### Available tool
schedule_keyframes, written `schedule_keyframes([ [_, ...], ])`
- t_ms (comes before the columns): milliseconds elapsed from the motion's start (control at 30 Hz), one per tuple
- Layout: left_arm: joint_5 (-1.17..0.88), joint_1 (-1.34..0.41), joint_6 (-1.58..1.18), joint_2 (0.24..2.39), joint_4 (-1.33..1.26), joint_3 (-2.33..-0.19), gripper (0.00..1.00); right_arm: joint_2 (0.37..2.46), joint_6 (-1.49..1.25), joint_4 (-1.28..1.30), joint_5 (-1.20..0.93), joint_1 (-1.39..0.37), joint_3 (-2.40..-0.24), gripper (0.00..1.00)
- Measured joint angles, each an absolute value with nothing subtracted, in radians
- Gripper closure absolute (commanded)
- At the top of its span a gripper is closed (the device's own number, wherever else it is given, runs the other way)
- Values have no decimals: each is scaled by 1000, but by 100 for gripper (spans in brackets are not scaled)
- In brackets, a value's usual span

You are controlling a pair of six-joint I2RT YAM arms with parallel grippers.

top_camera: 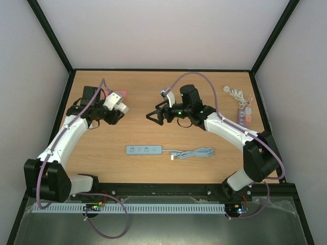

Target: Pull the plug off the socket

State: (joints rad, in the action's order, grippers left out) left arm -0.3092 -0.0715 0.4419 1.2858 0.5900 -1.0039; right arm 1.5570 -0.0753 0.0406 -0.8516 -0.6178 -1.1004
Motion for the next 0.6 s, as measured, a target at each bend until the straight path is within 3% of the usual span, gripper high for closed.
schedule_keyframes([
  [267, -244, 57, 494, 1394, 620, -951, 57, 1671, 207, 288, -723, -723, -1162, 3],
  [600, -200, 84, 516, 1514, 611, -945, 54, 1794, 387, 440, -511, -872, -1238, 7],
])
